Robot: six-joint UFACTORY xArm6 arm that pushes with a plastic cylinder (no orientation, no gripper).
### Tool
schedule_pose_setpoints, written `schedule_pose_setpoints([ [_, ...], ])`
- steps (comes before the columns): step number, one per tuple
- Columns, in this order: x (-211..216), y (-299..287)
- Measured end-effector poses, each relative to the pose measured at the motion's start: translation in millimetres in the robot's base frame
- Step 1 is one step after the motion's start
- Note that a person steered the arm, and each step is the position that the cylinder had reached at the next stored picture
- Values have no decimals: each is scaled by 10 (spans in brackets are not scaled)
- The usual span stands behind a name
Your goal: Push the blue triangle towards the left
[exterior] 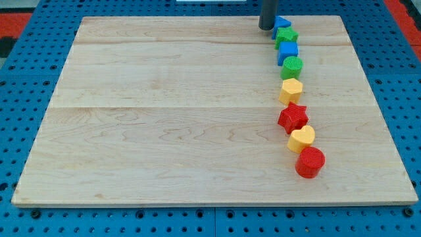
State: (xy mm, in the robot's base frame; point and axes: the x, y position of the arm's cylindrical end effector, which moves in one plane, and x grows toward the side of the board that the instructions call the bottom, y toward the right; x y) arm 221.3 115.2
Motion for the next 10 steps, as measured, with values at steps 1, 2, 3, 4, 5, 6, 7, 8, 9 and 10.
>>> schedule_pose_setpoints([
  [1, -33, -341],
  [2, -292, -630],
  [3, -299, -211],
  [4, -281, 76],
  [5, -302, 638],
  [6, -301, 1418],
  [7, -162, 1413],
  [8, -70, 1097],
  [9, -69, 768],
  [10, -13, 375],
])
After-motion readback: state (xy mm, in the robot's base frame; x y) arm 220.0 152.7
